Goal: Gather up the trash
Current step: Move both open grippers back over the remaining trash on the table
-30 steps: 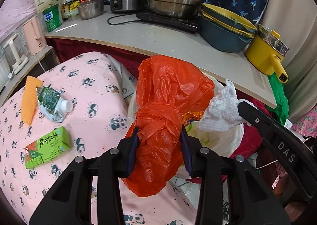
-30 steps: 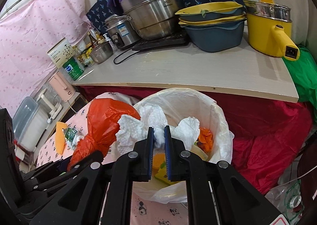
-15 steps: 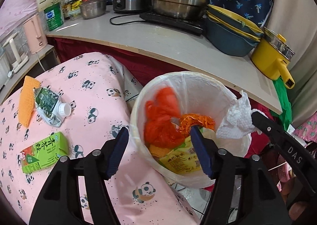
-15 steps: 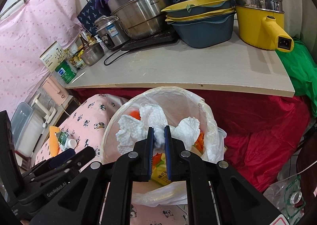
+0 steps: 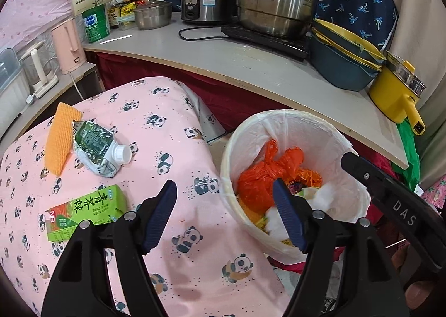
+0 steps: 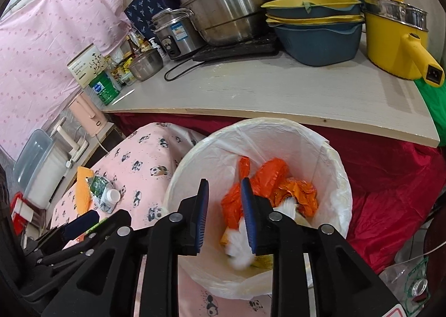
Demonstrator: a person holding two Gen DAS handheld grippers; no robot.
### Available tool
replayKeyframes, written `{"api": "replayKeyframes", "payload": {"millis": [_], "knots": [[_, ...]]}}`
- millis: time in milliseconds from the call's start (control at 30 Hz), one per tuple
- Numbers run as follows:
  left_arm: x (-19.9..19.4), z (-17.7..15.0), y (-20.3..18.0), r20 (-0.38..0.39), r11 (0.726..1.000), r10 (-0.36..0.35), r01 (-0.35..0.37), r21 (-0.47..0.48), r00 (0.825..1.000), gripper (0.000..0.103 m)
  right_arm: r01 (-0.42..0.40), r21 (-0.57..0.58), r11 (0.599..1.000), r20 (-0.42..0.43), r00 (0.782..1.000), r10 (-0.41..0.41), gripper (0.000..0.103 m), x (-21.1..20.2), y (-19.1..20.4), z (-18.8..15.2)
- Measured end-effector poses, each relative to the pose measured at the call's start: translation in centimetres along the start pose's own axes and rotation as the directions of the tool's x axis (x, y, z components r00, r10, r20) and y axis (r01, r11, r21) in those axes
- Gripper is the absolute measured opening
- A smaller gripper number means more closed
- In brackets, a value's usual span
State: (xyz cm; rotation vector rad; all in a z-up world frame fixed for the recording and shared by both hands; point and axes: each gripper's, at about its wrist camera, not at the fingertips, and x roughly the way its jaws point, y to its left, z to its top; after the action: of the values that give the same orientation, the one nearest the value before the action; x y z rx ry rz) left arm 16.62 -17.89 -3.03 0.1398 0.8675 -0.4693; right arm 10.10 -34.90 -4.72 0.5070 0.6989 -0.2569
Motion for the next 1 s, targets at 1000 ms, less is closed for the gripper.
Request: {"api": "replayKeyframes", "payload": {"millis": [1000], "knots": [[-3.5,-2.8,17.8,-0.007,0.950,0.189,-0.185,-0.253,0.982,0.070,-0.198,-0.204,0.959,-0.151,0.974,0.169,0.032,4.1,16.6,-4.6]]}}
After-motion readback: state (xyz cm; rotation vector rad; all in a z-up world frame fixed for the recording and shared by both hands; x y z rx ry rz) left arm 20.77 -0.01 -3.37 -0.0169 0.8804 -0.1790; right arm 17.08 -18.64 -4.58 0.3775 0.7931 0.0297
